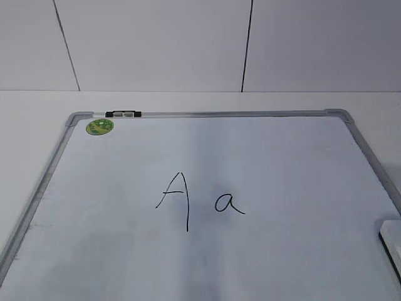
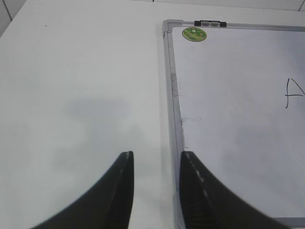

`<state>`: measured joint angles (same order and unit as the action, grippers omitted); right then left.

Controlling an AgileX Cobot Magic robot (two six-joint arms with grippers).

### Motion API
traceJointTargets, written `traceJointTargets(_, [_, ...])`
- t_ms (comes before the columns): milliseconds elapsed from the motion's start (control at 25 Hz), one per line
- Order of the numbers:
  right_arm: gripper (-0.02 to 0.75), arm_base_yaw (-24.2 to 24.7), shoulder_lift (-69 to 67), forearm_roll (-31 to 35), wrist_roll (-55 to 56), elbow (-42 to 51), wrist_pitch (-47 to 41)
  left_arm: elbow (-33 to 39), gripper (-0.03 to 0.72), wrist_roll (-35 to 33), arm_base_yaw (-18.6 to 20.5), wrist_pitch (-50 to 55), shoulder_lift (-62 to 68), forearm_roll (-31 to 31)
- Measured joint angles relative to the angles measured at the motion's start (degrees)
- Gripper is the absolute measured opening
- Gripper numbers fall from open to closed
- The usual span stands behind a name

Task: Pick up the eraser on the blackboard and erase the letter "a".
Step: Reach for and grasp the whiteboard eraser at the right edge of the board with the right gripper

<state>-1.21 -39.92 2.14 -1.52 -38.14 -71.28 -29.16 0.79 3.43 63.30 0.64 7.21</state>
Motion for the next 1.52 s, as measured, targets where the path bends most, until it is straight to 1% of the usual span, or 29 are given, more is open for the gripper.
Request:
traceJointTargets(200, [0.627,0.00,-5.90,1.04,-3.43,-1.85,0.00,0.00,0.245,0.00,0.00,0.00,0.00,0.00])
traceJointTargets(280, [0.647,0.00,-8.78,2.85,-3.78,-2.23,0.53,0.00,0.245,0.00,0.00,0.00,0.00,0.00])
traceJointTargets(400, [0.665,0.00,-13.81,5.01,-3.94,-2.57,2.06,0.00,0.245,0.00,0.00,0.00,0.00,0.00])
traceJointTargets(560, [0.667,0.00,-19.93,5.63,-4.03,-4.44,4.24,0.00,0.245,0.00,0.00,0.00,0.00,0.10])
traceJointTargets(720, [0.667,0.00,-24.26,3.03,-3.11,-7.22,5.23,0.00,0.245,0.00,0.00,0.00,0.00,0.23])
traceJointTargets(840, [0.667,0.00,-26.81,2.34,-2.72,-8.42,6.39,0.00,0.245,0.00,0.00,0.00,0.00,0.36])
traceJointTargets(1120, [0.665,0.00,-32.73,1.50,-1.39,-8.54,7.87,0.00,0.245,0.00,0.00,0.00,0.00,0.43])
traceJointTargets(1520, [0.653,0.00,-36.89,-0.50,-0.14,-8.67,9.53,0.00,0.245,0.00,0.00,0.00,0.00,0.43])
